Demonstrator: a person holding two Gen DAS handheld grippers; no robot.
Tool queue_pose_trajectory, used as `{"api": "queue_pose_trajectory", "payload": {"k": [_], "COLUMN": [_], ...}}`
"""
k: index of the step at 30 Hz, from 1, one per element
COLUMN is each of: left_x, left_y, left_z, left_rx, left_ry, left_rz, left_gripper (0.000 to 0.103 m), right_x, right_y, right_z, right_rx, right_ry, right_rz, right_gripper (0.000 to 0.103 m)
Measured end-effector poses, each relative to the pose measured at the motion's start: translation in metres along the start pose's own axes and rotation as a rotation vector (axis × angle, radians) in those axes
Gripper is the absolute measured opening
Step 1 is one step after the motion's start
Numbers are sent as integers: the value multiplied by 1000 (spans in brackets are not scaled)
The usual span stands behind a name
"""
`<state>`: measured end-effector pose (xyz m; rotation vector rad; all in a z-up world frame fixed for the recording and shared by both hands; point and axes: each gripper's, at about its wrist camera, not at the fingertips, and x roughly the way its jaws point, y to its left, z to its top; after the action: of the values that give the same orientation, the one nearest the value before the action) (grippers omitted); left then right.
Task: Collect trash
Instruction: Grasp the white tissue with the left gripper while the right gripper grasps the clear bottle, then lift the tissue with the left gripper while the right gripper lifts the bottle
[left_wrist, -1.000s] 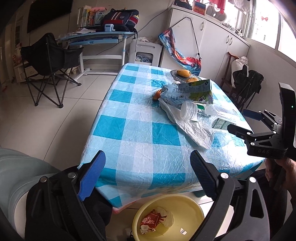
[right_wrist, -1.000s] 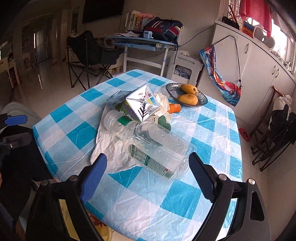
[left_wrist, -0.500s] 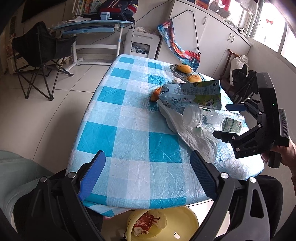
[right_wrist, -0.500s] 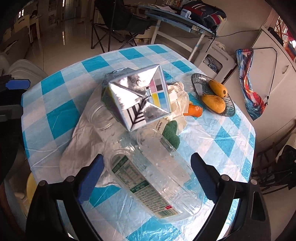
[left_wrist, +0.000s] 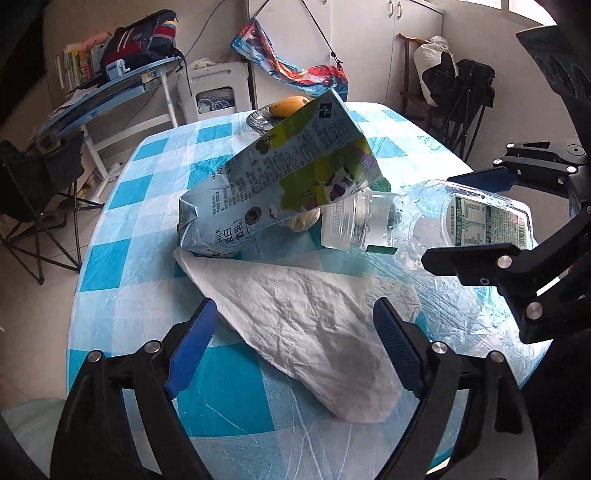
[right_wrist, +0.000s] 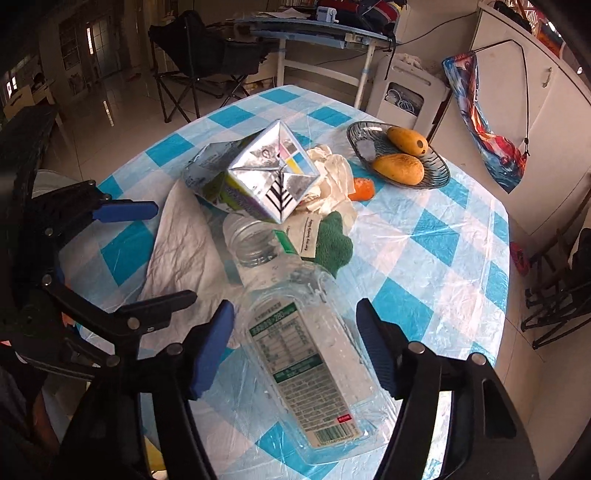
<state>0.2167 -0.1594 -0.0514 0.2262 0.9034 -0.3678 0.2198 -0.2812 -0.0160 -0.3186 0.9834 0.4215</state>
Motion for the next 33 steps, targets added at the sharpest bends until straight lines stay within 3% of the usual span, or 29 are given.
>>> {"api": "queue_pose_trajectory", "payload": {"k": [3,4,5,9,14,17,20,22,28,33], "left_x": [3,1,-1,-17,-36,-41,-50,-55,-66,-80], "left_y": [2,7,14,54,90,97,103,105,109,115], "left_z": [-2,-3,-4,-20,-47,-63,-77,-87,-93,-96], "left_rx": [4,-8,-30,-137,-234,-277,-330,-350,-370,-403], "left_ry": [9,17,30,39,41,37,1,-26,-63,-110], "left_rz": [-14,-17,-35,-72,-65,-51,-56,-61,-69,-96], "left_gripper": [40,20,8,6,6,6,6,6,6,6], "right_x": [-4,-5,-5,-7,-4,11,10,3,-14,-21], "right_y": [-9,-13,-16,-8,27,46,45,38,20,27], "right_z": [-7,-9,-11,-14,-24,-37,-47,-52,-79,-88], "right_rx": [75,110,136,106,-99,-233,-178,-73,354,525], "right_ry": [-2,-5,-6,5,68,103,65,32,-77,-157], "right_rz": [51,87,115,88,-109,-265,-264,-207,116,288], "right_gripper": [65,64,63,63,65,60,56,55,55,55]}}
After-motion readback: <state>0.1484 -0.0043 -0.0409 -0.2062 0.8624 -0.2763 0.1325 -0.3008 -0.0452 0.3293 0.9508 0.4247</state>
